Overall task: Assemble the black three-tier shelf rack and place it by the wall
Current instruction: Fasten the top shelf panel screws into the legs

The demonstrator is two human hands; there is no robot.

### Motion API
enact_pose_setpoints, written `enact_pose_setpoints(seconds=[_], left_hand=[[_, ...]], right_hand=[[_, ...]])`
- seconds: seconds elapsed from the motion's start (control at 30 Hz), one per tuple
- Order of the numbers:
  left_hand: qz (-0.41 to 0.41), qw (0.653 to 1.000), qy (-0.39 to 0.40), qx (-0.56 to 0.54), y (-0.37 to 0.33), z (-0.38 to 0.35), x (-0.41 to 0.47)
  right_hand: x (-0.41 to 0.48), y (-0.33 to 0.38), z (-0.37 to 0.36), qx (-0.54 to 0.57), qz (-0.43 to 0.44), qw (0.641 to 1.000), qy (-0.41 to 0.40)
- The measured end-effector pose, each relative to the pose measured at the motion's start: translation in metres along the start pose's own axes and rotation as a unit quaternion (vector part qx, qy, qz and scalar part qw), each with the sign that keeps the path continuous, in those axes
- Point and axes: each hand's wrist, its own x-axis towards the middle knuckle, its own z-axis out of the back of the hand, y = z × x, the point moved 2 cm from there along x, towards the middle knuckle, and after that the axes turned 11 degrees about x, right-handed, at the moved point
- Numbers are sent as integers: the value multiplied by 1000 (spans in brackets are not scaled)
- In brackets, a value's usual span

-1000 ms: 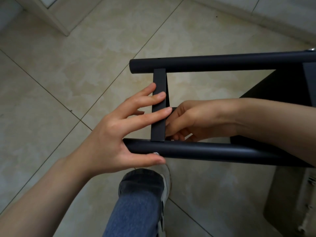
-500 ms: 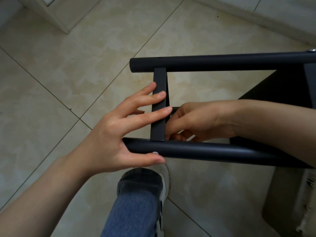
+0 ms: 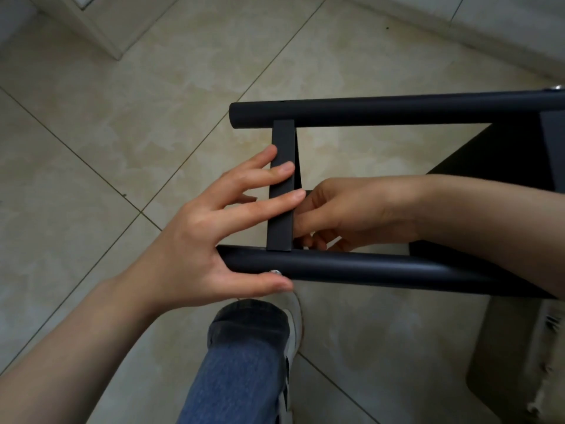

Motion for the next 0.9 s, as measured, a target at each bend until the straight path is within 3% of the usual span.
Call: enact_pose_setpoints(seconds=[0.3,0.47,0.57,0.8,0.9], left_hand=[[3,1000,1,0,-2,0,1],[4,1000,-4,2,0,0,0],[2,1000,-5,4,0,-1,0],[3,1000,-3,2,-1,0,0],[3,1000,-3,0,-1,0,0]], right_hand=[[1,-1,0,-9,-25,1000,3],[0,3,3,41,-6,999,20],[1,0,1,1,0,1000,25],[3,1,4,2,-26,1000,-10],[0,2,3,8,-10,999,30]])
